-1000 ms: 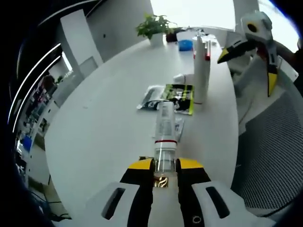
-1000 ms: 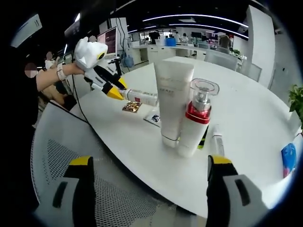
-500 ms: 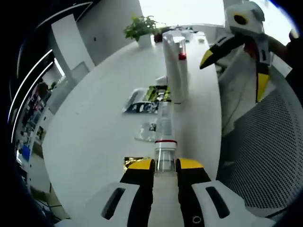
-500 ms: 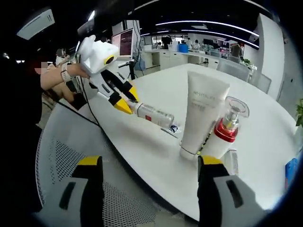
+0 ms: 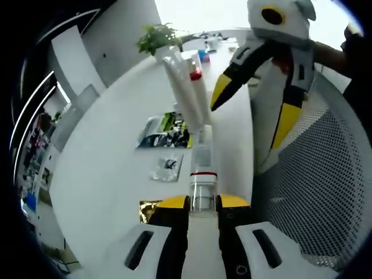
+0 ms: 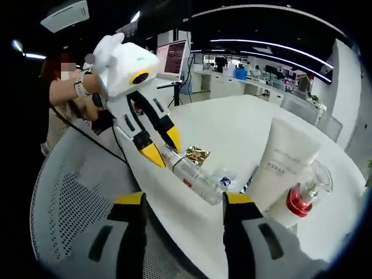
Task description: Arrange the skincare products in the storage area until every visible bottle or jar stands upright without overlapping.
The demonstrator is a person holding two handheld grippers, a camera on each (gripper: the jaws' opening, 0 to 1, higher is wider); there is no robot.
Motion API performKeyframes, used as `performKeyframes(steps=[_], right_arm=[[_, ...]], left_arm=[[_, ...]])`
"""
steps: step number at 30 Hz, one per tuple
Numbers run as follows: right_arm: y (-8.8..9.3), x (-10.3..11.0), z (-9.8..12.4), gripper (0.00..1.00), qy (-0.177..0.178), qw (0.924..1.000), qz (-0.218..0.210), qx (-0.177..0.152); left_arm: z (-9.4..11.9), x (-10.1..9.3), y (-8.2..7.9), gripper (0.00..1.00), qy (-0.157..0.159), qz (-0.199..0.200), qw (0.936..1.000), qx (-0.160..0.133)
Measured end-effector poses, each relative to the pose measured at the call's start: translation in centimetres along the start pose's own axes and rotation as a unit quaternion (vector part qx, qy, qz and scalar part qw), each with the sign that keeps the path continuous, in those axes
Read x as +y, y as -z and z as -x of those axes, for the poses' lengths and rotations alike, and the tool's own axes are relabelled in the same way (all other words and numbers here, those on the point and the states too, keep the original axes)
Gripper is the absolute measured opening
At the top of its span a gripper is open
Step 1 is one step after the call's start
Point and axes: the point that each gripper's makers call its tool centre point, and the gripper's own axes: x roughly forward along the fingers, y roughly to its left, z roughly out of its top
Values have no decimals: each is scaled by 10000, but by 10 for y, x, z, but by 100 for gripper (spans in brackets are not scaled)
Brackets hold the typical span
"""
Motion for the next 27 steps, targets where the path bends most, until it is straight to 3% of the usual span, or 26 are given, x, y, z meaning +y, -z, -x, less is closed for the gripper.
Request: performKeyframes(steps=[8, 11, 18, 27], right_arm=[[-3, 0, -17, 42, 18, 9940, 1088, 117], [-1, -1, -23, 38, 30, 9880, 1514, 309], [9, -7, -34, 33, 101, 9647, 2536, 706], [11, -12, -39, 25, 127, 9602, 2704, 690]], left_arm=[[0, -9, -6, 15, 125, -110, 9998, 60], [0, -12, -9, 15, 176, -207, 9996, 94], [-1, -12, -19, 15, 243, -328, 9990, 196], [-2, -15, -28, 15, 324, -304, 9987, 257]])
